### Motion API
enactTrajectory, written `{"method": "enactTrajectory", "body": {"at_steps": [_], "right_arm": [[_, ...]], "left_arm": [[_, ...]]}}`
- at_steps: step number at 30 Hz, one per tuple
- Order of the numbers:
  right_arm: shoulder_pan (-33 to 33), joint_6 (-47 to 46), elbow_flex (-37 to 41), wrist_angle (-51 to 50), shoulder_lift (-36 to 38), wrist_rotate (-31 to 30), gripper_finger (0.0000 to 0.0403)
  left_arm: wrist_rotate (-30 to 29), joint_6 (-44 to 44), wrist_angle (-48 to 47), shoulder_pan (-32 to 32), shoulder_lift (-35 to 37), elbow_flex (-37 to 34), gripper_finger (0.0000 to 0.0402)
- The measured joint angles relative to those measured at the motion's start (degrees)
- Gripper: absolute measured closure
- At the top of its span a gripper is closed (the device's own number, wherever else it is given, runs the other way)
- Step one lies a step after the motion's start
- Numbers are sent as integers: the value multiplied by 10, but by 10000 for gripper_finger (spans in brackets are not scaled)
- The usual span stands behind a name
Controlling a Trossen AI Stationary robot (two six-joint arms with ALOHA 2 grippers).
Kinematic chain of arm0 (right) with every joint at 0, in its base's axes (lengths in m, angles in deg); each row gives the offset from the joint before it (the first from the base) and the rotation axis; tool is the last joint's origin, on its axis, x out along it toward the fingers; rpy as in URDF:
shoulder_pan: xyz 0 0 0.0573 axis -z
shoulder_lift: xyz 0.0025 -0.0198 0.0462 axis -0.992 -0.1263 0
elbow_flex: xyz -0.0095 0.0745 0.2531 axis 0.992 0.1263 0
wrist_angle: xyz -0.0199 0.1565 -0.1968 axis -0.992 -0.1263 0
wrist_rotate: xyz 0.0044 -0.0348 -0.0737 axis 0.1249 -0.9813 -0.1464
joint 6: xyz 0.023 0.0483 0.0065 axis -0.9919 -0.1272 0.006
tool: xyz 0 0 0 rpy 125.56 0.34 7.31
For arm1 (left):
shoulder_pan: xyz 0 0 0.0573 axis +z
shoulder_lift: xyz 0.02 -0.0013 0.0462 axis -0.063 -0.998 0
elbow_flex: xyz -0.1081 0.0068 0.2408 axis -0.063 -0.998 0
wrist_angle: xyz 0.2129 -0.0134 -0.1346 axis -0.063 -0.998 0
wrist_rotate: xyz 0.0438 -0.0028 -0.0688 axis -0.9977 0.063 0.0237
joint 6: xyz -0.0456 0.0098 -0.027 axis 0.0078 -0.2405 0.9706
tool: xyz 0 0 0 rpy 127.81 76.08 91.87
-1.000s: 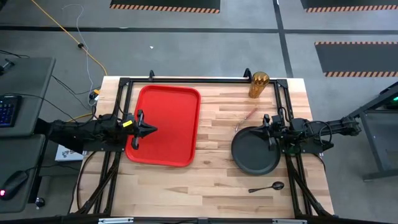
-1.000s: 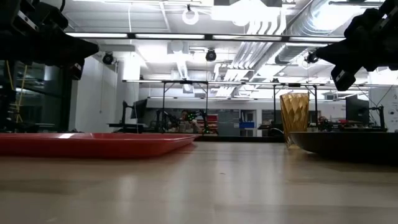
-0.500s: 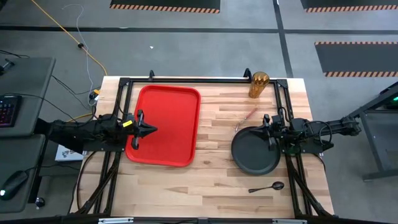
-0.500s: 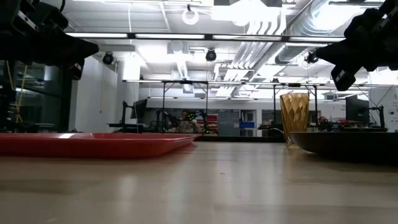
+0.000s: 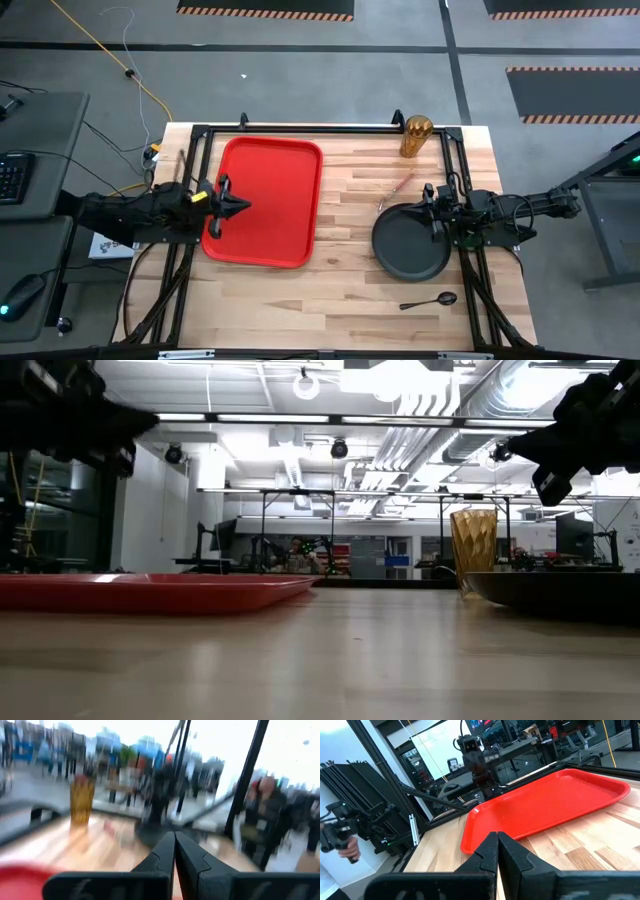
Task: Pick and place plate/cup/fork/spoon on tray
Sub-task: Put the brown cup on the red tray
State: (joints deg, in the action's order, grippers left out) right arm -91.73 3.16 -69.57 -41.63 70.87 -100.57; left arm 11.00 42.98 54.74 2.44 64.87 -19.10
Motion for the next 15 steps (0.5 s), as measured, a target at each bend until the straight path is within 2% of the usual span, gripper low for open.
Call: {"method": "enactTrajectory", "body": {"at_steps": [3, 9, 11, 15], "right_arm": [[0, 0, 0, 0, 0, 0, 402], [0, 0, 0, 0, 0, 0, 402], [0, 0, 0, 0, 0, 0, 402], [0, 12, 0, 0, 0, 0, 402]], "left_arm": [[-47, 4, 85, 0, 0, 0, 398], [-287, 60, 196, 0, -4, 1, 398], [-311, 65, 202, 0, -14, 9, 398], [-309, 86, 200, 0, -67, 32, 398]]}}
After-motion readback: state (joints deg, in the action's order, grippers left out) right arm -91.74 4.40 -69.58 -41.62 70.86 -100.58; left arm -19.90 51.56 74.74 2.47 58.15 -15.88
